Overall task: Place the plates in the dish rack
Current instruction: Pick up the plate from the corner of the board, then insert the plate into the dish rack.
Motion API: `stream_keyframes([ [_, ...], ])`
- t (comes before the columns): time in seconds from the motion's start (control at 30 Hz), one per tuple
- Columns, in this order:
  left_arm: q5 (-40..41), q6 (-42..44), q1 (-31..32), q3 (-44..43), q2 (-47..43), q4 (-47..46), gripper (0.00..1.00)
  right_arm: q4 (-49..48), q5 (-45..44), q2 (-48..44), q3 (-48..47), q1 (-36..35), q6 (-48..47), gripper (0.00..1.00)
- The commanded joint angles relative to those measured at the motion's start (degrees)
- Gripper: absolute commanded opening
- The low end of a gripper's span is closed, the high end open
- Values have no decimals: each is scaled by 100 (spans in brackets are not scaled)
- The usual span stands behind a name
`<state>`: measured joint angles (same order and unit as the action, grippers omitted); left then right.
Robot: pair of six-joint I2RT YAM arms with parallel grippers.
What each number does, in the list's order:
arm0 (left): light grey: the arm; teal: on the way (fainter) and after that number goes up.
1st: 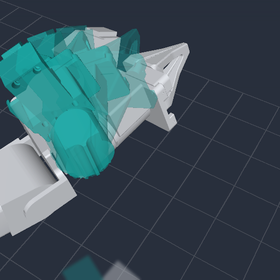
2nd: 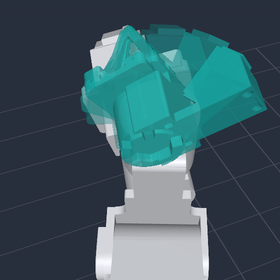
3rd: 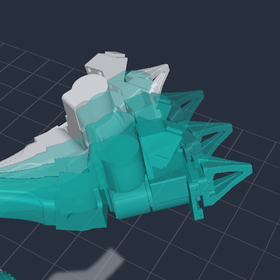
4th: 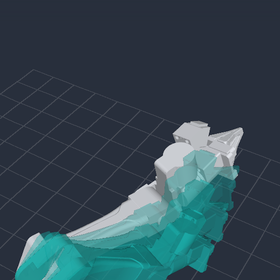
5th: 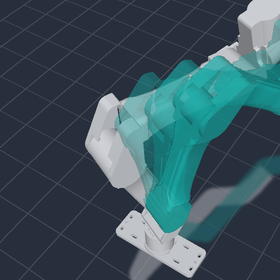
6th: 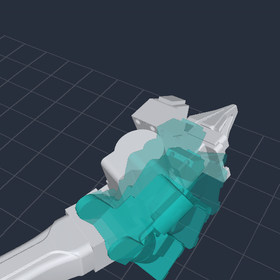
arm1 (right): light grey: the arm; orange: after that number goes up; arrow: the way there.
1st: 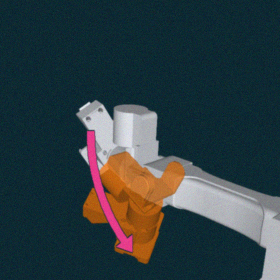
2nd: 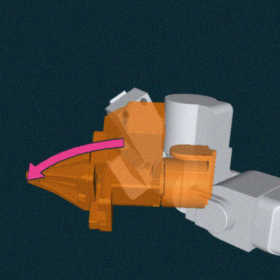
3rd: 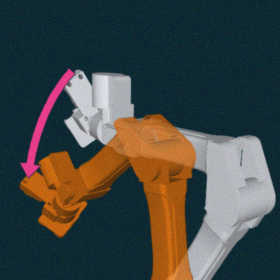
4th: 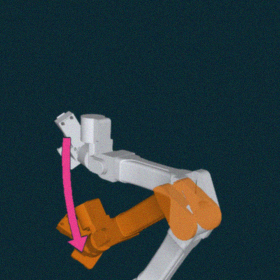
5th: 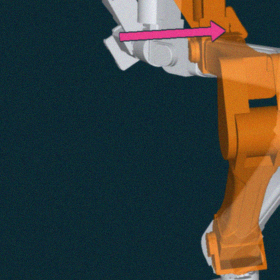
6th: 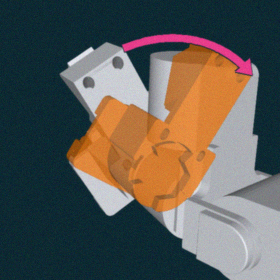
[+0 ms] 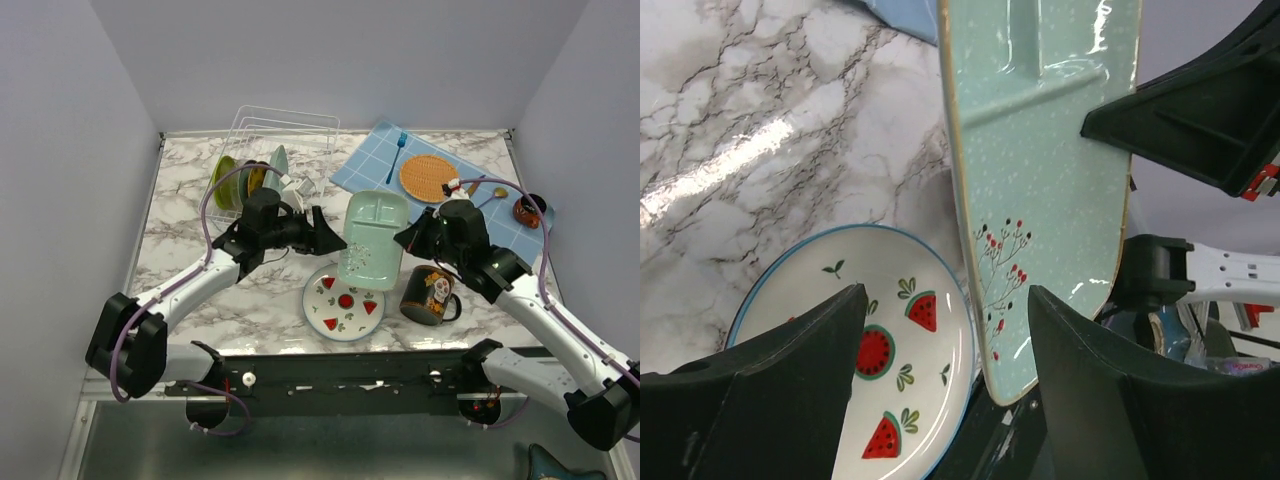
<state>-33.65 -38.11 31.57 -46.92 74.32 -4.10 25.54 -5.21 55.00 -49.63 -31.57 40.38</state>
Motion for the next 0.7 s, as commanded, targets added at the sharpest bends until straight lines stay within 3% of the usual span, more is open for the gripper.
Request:
stream_keyframes([
  [0.0, -361, -302, -11, 51, 170, -767, 74, -937, 495, -69, -205, 11, 128, 1],
  [0.47, -660, -452, 24, -37, 530, -1278, 72, -1719, 1268, 107, 76, 63, 295, 0],
  [0.67, -625, -443, 24, -37, 504, -1286, 54, -1745, 1268, 142, 76, 72, 277, 0],
])
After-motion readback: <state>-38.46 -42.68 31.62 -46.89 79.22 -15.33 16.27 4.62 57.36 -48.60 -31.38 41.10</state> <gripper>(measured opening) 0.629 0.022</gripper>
